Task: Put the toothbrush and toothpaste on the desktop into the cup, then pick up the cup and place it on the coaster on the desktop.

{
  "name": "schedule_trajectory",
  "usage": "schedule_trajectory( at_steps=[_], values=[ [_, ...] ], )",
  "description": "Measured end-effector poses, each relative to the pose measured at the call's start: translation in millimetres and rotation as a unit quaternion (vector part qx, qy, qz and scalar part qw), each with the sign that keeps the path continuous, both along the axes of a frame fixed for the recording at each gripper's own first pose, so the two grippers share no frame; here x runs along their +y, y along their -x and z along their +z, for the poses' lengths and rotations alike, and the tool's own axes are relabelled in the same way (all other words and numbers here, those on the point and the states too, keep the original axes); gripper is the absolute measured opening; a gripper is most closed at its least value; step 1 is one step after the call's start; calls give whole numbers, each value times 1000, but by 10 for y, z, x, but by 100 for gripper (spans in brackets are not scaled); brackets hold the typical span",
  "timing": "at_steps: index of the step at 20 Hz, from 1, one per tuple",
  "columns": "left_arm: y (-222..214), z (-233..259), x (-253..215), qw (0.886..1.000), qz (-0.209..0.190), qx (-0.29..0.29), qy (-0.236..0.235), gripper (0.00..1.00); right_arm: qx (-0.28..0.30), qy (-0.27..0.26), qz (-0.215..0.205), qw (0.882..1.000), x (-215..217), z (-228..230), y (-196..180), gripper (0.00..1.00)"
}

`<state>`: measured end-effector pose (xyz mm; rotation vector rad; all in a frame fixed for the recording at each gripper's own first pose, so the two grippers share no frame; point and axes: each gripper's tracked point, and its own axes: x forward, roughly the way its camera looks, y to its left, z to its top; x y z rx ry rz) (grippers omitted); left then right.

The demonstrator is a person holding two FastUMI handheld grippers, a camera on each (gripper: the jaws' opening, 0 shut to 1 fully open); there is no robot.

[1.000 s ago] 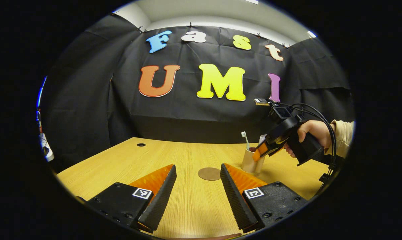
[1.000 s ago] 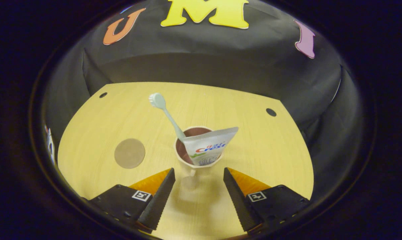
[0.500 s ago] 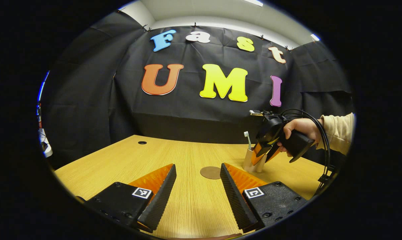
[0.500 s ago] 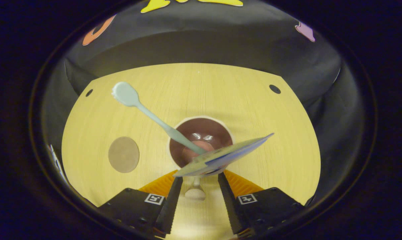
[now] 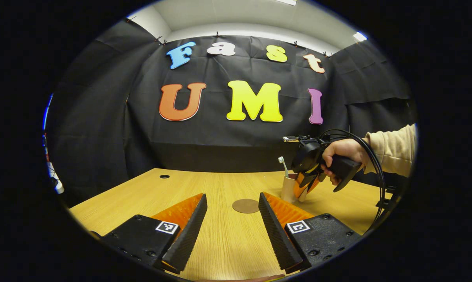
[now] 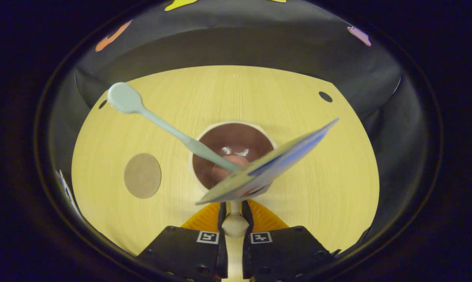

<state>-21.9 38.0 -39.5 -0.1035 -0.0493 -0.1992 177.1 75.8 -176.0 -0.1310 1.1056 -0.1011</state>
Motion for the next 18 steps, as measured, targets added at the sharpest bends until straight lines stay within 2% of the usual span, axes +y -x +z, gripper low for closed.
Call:
schedule_trajectory(
  at_steps=[5,9,15,18],
  values=[
    [-14,-95,-31,1000,-10,16,13,85,-30,-6,21,999,51,222,-80,11],
    [-17,-147,95,1000,-1,21,23,86,-49,-23,60,997,349,512,-44,11],
    [-8,-212,328,999,21,28,24,85,-31,-26,123,992,825,233,-145,11],
    [15,-234,391,999,26,27,19,86,-14,-27,142,989,880,42,-183,11]
  ],
)
